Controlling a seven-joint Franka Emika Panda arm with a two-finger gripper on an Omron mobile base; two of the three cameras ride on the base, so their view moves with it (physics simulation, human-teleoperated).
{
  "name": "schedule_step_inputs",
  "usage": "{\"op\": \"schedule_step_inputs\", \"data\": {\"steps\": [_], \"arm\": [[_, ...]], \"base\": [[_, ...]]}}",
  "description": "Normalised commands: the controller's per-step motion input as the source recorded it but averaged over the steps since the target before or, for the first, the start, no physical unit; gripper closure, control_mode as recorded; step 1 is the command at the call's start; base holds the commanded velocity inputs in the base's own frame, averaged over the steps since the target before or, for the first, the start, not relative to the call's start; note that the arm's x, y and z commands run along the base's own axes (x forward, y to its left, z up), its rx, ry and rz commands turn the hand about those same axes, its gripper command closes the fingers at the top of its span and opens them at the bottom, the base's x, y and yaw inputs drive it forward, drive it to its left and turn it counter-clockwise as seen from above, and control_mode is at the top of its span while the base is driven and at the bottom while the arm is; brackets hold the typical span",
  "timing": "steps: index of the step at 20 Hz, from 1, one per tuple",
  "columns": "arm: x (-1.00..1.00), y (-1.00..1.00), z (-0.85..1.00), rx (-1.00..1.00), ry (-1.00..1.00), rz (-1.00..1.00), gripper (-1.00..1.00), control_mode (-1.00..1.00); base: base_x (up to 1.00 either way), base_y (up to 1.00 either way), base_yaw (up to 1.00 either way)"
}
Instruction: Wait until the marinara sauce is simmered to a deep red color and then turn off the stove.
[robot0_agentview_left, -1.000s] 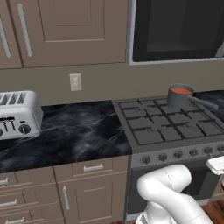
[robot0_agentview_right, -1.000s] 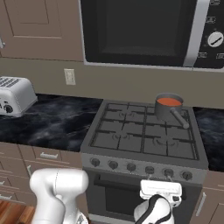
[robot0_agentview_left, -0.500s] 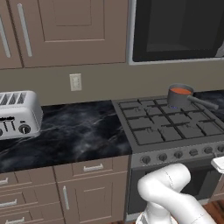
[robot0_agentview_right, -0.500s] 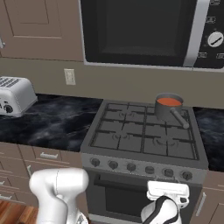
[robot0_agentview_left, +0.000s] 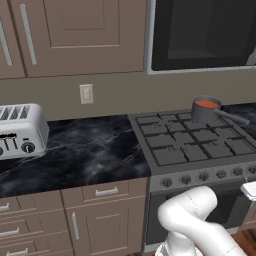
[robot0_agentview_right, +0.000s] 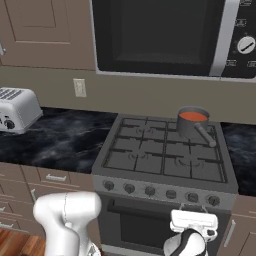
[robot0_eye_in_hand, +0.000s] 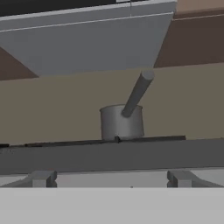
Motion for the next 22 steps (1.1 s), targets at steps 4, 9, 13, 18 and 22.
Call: {"op": "schedule_step_inputs", "data": {"steps": [4, 9, 13, 18, 22], "arm": [[0.14, -0.03, -0.2, 0.0, -0.03, -0.08, -1.0, -1.0], [0.09, -0.2, 0.0, 0.0, 0.0, -0.01, -1.0, -1.0], [0.22, 0.0, 0.0, 0.0, 0.0, 0.0, -1.0, -1.0], [0.16, 0.0, 0.0, 0.0, 0.0, 0.01, -1.0, -1.0], [0.13, 0.0, -0.01, 0.0, 0.0, 0.02, -1.0, -1.0]], "base": [[0.0, 0.0, 0.0], [0.0, 0.0, 0.0], [0.0, 0.0, 0.0], [0.0, 0.0, 0.0], [0.0, 0.0, 0.0]]}}
